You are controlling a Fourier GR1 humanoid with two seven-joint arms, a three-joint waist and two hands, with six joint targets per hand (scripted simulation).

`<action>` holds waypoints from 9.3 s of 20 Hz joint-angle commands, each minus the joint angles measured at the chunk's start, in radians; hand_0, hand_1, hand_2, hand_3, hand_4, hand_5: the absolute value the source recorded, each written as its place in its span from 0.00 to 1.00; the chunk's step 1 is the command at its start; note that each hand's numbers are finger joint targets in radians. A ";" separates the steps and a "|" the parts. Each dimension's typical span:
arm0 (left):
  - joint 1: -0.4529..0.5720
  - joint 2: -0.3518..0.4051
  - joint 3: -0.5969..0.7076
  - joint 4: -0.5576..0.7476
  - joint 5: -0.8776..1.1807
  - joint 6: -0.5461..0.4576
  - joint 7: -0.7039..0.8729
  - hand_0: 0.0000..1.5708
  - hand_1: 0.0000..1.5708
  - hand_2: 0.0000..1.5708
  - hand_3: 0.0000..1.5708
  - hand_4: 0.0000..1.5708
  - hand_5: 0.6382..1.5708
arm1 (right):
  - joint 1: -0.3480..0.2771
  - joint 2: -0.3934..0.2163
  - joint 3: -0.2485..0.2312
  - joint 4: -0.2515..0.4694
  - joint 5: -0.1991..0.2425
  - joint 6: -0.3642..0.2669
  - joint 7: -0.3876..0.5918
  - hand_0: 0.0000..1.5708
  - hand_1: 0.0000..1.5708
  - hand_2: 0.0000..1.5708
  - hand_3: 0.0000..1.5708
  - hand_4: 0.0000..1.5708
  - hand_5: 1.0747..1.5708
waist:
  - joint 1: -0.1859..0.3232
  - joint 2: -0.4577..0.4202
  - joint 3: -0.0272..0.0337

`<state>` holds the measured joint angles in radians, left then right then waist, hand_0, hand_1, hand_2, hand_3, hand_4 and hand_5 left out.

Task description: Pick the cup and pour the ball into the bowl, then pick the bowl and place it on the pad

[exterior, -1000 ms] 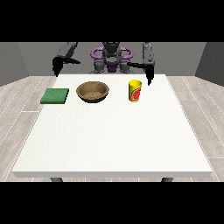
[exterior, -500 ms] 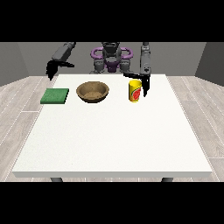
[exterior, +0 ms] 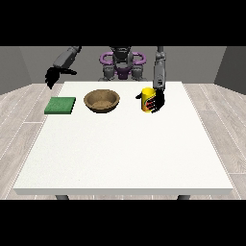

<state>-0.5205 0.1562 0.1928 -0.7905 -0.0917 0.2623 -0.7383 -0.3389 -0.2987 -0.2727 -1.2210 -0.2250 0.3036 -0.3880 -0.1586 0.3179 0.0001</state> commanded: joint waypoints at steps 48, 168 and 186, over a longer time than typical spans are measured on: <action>-0.279 -0.156 -0.818 -0.113 -1.196 0.138 1.171 0.24 0.24 1.00 1.00 0.57 1.00 | -0.151 -0.175 -0.101 0.557 0.033 0.014 -0.036 0.00 0.00 0.00 0.17 0.00 0.91 | 0.165 -0.294 0.0003; 0.036 -0.024 -0.049 -0.303 -0.117 -0.141 0.457 0.00 0.00 0.00 0.00 0.00 1.00 | -0.327 -0.078 0.015 0.615 0.012 -0.247 0.477 1.00 1.00 1.00 1.00 0.67 0.98 | 0.154 -0.201 -0.0001; -0.042 -0.064 -0.132 -0.557 -0.195 -0.035 0.434 0.00 0.00 0.00 0.00 0.00 0.99 | -0.302 -0.434 -0.177 0.783 -0.081 0.054 0.175 1.00 1.00 1.00 0.22 0.65 1.00 | 0.216 0.162 0.0026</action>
<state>-0.5411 0.0839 0.0596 -1.2800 -0.2759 0.2069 -0.3330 -0.6432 -0.6528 -0.4346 -0.4696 -0.3155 0.3003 -0.1420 0.0638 0.4053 0.0024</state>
